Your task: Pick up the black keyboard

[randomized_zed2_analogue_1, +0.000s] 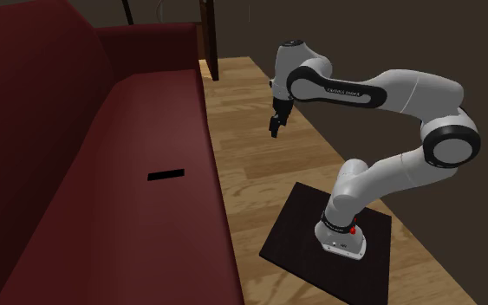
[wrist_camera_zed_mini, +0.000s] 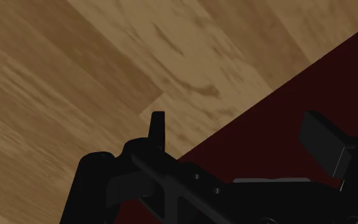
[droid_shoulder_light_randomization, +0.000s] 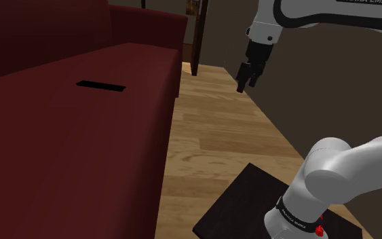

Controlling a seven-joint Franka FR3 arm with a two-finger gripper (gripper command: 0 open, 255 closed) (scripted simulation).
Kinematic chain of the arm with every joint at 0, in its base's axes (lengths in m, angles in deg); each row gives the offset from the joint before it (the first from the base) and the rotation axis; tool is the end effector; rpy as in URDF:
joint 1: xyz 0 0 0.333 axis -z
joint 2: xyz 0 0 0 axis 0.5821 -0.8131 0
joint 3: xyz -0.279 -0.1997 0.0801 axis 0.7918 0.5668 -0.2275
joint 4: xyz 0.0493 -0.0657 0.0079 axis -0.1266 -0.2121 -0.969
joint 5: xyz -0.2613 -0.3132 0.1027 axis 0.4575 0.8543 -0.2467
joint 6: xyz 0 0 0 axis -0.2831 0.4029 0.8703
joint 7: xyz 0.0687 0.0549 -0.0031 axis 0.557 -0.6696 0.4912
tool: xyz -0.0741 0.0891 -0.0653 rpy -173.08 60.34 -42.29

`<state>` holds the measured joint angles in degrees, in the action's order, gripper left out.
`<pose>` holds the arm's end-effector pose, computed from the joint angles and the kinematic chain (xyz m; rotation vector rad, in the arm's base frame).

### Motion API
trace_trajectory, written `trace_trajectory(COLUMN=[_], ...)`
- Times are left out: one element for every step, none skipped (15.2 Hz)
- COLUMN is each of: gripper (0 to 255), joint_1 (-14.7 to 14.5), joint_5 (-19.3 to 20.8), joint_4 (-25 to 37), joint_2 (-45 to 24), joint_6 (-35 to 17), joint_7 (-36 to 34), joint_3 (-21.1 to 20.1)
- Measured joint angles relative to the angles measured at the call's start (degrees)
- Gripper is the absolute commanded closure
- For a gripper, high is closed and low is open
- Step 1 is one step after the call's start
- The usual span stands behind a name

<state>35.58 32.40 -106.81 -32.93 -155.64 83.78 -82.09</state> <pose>0.3197 -0.0293 0.6103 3.0677 -0.0440 0.0850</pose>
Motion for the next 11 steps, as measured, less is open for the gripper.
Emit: trace_trajectory(gripper=[0, 0, 0, 0, 0, 0, 0, 0, 0, 0, 0], joint_1=[0.0, -0.32, -0.83, -1.4, -2.0, -2.57, -3.2, -3.76, -4.41, -4.95, -5.53], joint_5=[0.0, -0.2, -0.57, -0.95, -1.35, -1.69, -2.11, -2.44, -2.88, -3.18, -3.51], joint_4=[0.0, 0.31, 1.06, 2.38, 2.88, 4.11, 5.34, 6.4, 7.85, 8.86, 10.06], joint_2=[0.0, -0.78, -1.86, -3.2, -4.36, -6.03, -7.52, -8.6, -10.31, -11.68, -12.98], joint_6=[0.0, -0.55, -0.98, -1.15, -1.93, -2.57, -2.97, -3.17, -3.61, -4.15, -4.42], joint_7=[0.0, 0.09, 0.12, 0.31, 0.39, 0.69, 0.78, 1.04, 0.98, 1.23, 1.31], joint_3=[0.0, -0.2, -0.63, -1.06, -1.57, -1.93, -2.49, -2.94, -3.64, -4.11, -4.7])
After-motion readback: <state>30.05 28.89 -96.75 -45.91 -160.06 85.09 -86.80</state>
